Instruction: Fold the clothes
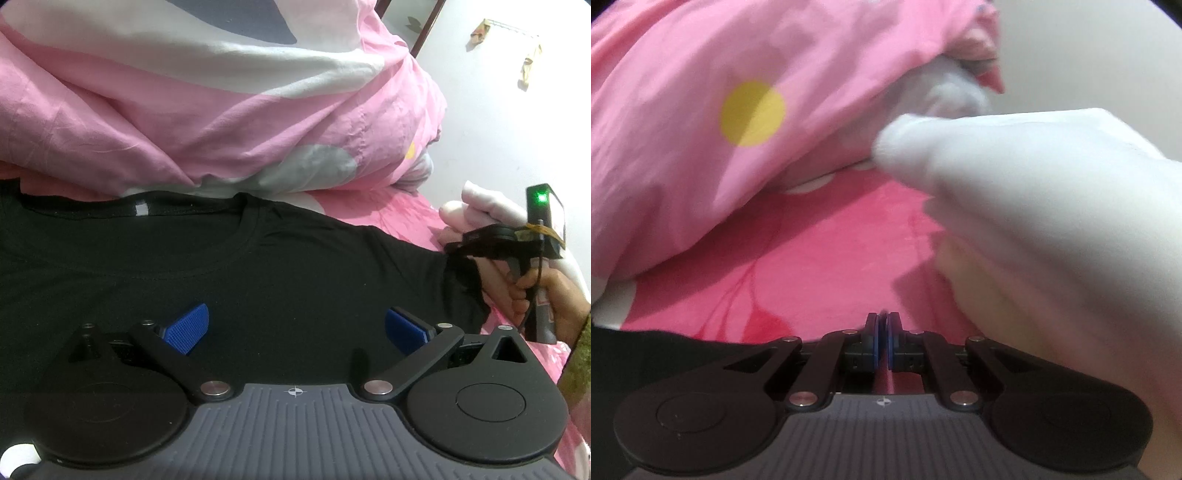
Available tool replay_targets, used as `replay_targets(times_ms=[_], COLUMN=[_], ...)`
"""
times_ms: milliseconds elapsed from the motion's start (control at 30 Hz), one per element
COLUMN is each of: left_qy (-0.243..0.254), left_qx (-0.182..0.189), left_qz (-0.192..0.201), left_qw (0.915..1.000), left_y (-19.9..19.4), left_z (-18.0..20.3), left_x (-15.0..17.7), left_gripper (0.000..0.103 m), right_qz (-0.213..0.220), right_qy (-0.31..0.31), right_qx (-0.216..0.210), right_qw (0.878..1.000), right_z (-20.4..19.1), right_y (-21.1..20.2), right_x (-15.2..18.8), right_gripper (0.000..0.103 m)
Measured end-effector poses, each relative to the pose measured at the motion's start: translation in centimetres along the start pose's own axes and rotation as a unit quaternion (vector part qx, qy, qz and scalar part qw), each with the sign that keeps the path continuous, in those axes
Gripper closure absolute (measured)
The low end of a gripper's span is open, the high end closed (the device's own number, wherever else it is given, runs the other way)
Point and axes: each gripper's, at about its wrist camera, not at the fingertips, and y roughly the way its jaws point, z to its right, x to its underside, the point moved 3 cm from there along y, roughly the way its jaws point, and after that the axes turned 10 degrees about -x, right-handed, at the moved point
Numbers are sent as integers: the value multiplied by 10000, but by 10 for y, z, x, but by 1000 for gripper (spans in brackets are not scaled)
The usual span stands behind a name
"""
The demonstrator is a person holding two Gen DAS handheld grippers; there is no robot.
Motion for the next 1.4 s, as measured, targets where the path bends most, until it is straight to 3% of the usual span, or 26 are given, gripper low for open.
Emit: replay_targets(times_ms=[200, 400, 500, 533, 567, 633, 800, 1133, 1200, 1267, 1333, 1400], left_qy=[-1, -8, -10, -10, -11, -14, -48, -82, -90, -101, -123, -144], left_qx=[-1, 3, 3, 2, 1, 3, 27, 44, 45, 48, 56, 69], left_qz=[-3, -7, -9, -10, -11, -11, -8, -7, -6, -5, -5, -7], left_qw=[10000, 10000, 10000, 10000, 10000, 10000, 10000, 10000, 9999, 9999, 9999, 9999], left_y=[0, 0, 0, 0, 0, 0, -1, -1, -1, -1, -1, -1], left_z=[0, 0, 0, 0, 0, 0, -2, -2, -2, -2, -3, -4], left_x=[0, 0, 0, 0, 0, 0, 0, 0, 0, 0, 0, -1], left_gripper=[0, 0, 0, 0, 0, 0, 0, 0, 0, 0, 0, 0], right_qz=[105, 45, -162, -250, -338, -504, -821, -741, -721, -643, -471, -235], right_qy=[562, 1058, 1385, 1542, 1698, 1903, 2101, 2263, 2195, 2108, 1974, 1408], right_qx=[-30, -580, -928, -1053, -1177, -1342, -1419, -1772, -1692, -1586, -1467, -1384], right_qw=[9984, 9927, 9859, 9821, 9778, 9712, 9639, 9549, 9581, 9624, 9681, 9800], right_z=[23, 28, 37, 41, 45, 50, 52, 41, 39, 37, 34, 16], right_y=[-5, -37, -66, -73, -79, -89, -85, -81, -79, -80, -85, -96], right_x=[2, 11, 24, 31, 38, 51, 76, 74, 76, 74, 68, 53], right_gripper=[103, 99, 84, 70, 63, 63, 63, 64, 72, 97, 99, 100])
